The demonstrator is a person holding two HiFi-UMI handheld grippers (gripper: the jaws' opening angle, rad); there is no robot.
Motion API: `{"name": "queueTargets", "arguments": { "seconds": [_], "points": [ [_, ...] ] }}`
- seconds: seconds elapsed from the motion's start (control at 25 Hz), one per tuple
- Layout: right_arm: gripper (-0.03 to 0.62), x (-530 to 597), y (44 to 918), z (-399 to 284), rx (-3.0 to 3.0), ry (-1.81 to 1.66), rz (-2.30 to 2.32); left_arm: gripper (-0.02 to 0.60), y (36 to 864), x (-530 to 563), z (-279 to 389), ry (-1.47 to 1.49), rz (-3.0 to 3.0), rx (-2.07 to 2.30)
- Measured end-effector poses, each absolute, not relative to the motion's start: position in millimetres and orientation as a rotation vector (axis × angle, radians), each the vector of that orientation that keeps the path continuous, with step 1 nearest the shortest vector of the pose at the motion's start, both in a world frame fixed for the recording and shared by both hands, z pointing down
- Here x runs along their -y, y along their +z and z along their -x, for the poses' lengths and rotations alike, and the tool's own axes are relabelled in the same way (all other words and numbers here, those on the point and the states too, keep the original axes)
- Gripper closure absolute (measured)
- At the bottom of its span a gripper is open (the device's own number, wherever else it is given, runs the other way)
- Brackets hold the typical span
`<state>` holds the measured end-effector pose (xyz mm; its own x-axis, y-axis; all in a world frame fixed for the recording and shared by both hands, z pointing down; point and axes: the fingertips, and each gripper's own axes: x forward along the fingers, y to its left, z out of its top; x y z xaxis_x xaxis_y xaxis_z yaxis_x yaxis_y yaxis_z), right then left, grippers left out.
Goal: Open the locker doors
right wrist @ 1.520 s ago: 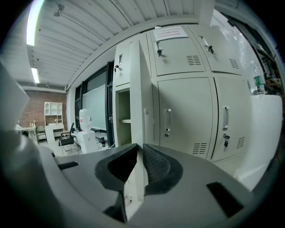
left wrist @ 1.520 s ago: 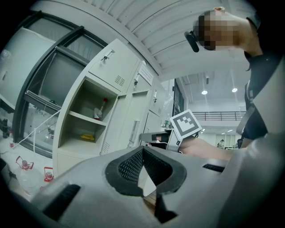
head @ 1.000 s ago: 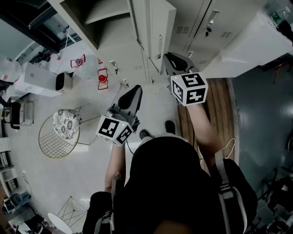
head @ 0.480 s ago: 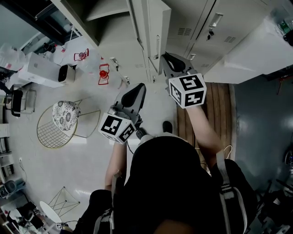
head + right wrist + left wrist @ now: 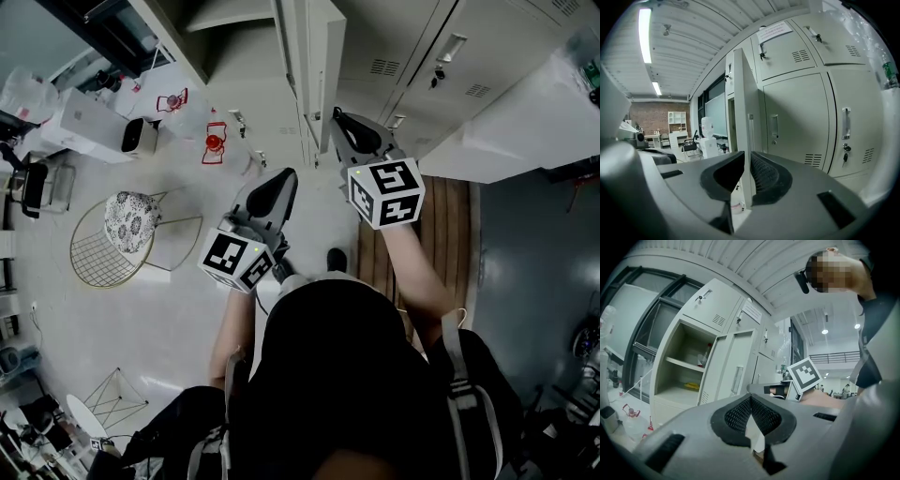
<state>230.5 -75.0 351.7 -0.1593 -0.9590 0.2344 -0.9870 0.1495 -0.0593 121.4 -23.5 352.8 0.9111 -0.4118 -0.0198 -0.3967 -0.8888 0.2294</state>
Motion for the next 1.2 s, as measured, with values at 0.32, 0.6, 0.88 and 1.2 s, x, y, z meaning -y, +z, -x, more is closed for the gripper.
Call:
{"name": "queueTargets", "arguments": {
  "seconds": [0.32, 0.6, 0.88, 1.2],
  "points": [
    [0.564, 57, 339, -208, 2.397, 0.217, -1.881, 0.566, 346, 26, -104, -0.124, -2.848, 0.699],
    [0.582, 41, 333, -176, 2.503, 0.118, -1.793, 0.566, 336, 27, -78, -0.138, -2.852, 0.774],
    [0.588, 31, 322, -144, 2.605, 0.069, -1.748, 0.566, 329, 29, -49, -0.133, -2.839, 0.834],
    [0.589, 25, 309, -118, 2.652, 0.002, -1.679, 0.566, 319, 36, -21, -0.153, -2.830, 0.886]
  ]
}}
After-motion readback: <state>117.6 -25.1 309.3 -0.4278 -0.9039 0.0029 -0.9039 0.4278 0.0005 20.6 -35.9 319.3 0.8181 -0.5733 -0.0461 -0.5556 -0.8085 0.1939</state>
